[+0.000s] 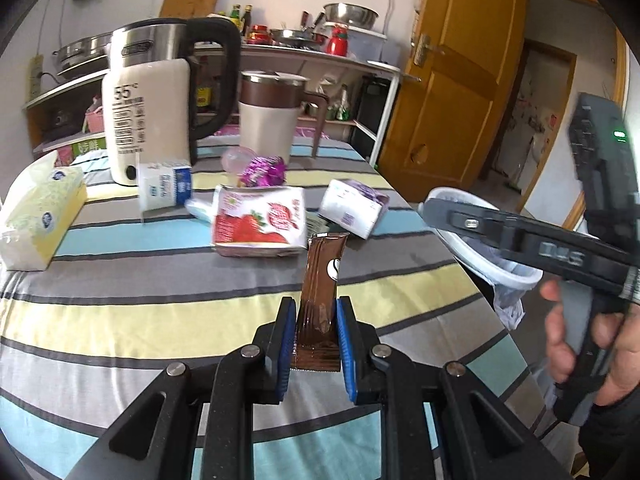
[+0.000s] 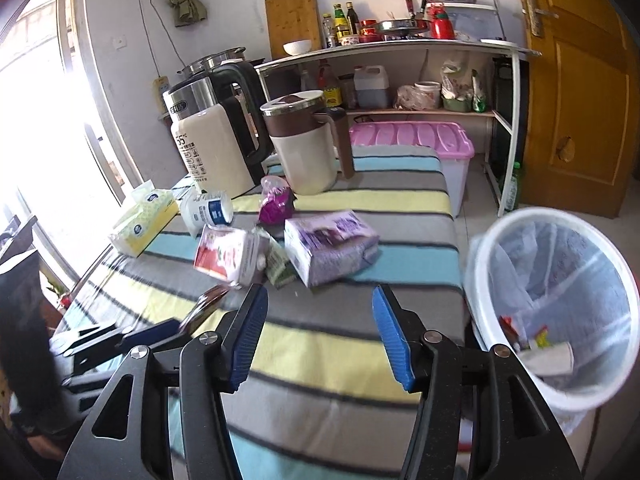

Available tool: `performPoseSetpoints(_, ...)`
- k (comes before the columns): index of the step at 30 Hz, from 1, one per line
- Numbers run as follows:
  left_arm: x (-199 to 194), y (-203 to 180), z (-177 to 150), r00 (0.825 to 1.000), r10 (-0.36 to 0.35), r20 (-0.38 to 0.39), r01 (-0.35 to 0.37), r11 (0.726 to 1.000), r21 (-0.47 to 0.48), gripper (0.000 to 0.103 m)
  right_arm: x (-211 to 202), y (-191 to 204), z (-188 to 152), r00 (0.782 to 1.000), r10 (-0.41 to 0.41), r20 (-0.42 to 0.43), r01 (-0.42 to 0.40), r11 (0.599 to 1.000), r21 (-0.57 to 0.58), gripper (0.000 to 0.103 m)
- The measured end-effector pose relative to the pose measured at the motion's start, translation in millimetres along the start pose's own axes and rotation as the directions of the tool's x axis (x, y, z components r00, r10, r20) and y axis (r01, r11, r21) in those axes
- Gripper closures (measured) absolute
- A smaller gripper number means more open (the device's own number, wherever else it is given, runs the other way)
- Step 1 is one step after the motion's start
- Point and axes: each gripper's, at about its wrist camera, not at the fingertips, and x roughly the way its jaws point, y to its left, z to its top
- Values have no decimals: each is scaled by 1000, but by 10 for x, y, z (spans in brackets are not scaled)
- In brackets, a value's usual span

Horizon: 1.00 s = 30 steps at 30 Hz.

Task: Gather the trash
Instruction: 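Grasp the long brown chocolate wrapper with the left gripper and lift it, then grasp the purple grape milk carton with the right gripper while the left holds the wrapper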

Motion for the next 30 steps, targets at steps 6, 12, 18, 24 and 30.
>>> performPoseSetpoints(6,-48,158,26,1000,4,19,-4,1000,-27,82,453,75,145,997,-46,-62,45,999,-16,47)
performPoseSetpoints(12,-64,275,23,1000,5,26,-4,999,-49,82,710,-49,167,987,-108,-115,109,994,4,47)
performPoseSetpoints(18,-80,302,34,999,-2,39,5,998,-57,82,516,-424,93,976,-183,-117,193,978,84,47)
performPoseSetpoints(24,-77,312,53,999,-5,44,7,998,-65,82,417,-320,117,989,-128,-73,133,988,76,46)
performPoseSetpoints(30,-87,370,52,999,1,48,3,997,-77,82,624,-100,160,989,-121,-81,123,992,19,37)
